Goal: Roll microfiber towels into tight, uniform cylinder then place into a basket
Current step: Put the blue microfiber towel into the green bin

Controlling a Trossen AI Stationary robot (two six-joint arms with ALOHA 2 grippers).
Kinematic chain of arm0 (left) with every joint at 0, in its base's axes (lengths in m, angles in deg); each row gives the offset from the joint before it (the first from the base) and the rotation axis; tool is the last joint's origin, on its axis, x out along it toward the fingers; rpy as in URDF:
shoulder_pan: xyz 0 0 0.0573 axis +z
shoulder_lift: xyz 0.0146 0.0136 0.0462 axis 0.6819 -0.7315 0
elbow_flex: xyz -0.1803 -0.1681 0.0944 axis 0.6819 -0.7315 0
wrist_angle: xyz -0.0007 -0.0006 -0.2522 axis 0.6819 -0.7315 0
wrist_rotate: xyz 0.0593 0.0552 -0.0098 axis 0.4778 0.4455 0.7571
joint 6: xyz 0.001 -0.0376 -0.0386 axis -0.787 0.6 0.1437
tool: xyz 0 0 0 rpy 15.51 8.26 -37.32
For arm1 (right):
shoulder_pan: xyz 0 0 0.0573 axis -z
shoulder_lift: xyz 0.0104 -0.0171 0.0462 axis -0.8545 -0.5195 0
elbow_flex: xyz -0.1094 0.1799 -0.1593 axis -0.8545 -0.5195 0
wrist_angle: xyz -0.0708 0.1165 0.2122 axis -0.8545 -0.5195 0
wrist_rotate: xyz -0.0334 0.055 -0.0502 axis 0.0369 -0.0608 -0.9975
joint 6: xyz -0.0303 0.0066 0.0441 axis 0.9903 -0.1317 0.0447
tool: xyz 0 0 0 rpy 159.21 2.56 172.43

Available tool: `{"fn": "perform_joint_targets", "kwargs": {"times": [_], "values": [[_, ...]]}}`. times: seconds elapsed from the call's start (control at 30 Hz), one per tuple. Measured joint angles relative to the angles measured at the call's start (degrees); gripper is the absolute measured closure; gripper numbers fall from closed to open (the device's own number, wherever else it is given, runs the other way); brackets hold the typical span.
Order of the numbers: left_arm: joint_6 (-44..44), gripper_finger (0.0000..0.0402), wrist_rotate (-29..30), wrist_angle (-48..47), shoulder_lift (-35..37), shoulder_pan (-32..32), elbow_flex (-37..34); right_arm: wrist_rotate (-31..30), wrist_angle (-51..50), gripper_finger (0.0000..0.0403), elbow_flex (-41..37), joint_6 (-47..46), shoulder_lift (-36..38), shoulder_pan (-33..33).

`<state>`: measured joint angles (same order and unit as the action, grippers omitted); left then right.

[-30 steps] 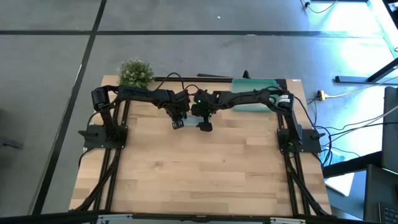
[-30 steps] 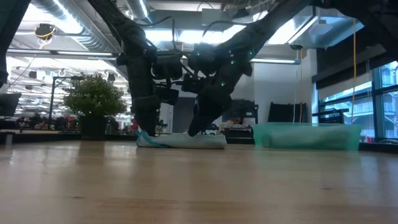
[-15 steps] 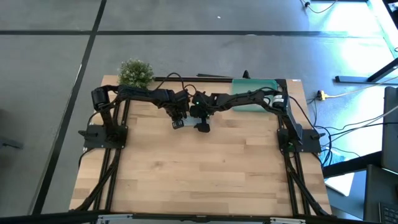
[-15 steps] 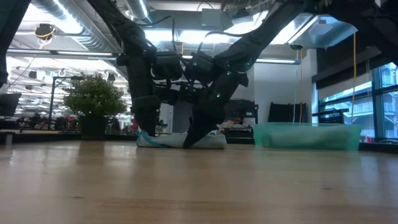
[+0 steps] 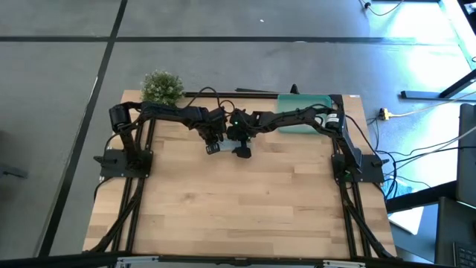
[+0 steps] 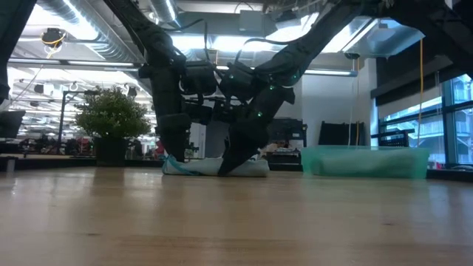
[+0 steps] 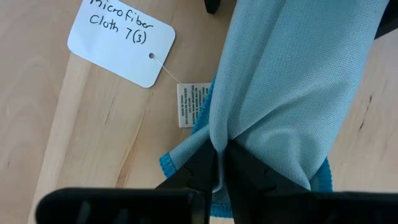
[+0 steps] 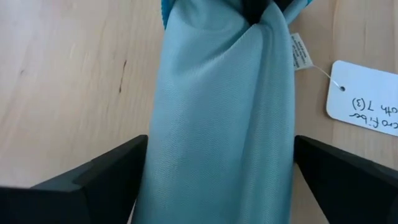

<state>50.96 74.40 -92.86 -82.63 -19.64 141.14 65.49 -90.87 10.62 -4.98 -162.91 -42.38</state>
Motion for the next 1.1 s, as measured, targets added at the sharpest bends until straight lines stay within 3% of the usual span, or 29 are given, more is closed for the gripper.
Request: {"fn": "perform_joint_targets", "kwargs": {"times": [0.2,0.33,0.93,1.1], "values": [[0.0,0.0369,0.2,0.1,0.0,0.0,0.0,0.5,0.3,0.0009,0.0,1.6,0.0,0.0],[0.1,0.0369,0.8,0.9,0.0,0.0,0.0,0.8,0.1,0.0042,-0.1,1.0,0.0,0.1],[0.2,0.0369,0.6,1.0,0.0,0.0,0.0,0.8,-0.2,0.034,-0.1,0.5,0.0,0.0],[0.2,0.0369,0.5,1.0,0.0,0.0,0.0,1.0,-0.2,0.0354,-0.1,0.5,0.0,0.0]]}}
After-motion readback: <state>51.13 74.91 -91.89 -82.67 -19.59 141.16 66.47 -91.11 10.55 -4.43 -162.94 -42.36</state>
